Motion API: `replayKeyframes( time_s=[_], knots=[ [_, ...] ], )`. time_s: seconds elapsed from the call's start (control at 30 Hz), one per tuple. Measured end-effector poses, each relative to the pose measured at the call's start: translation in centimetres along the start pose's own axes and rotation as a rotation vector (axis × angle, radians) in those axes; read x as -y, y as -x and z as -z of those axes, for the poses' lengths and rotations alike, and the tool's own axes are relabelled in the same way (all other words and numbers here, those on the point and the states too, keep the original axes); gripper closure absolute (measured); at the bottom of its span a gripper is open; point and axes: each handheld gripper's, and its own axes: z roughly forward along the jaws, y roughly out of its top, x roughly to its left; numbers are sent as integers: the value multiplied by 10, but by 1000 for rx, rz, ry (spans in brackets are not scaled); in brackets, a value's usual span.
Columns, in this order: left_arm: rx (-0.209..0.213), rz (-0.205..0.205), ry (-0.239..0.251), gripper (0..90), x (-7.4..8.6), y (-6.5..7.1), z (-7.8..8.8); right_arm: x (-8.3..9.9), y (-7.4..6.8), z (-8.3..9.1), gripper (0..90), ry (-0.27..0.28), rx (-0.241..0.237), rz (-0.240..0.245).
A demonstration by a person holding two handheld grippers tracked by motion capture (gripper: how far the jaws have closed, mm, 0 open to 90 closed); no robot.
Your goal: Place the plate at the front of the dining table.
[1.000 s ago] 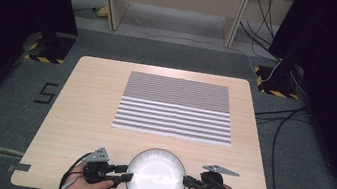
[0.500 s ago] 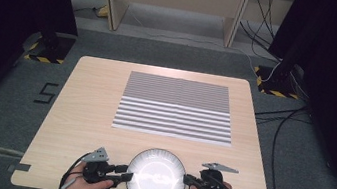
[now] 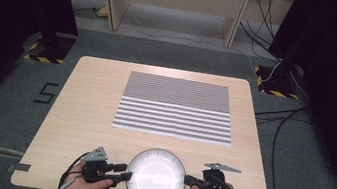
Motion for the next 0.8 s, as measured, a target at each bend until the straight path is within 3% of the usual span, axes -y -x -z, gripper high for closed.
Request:
replayKeyframes(
  time_s=[0.47,0.57,0.8],
  knots=[
    [-3,31,17,551,-3,-1,5,-1,-5,-13,826,-21,-35,-20],
    [-4,29,16,551,-3,-1,6,-2,-4,-12,760,-35,-76,-66],
    [-8,32,16,552,-3,0,7,-2,-1,-12,742,-62,-105,-105]
  ],
)
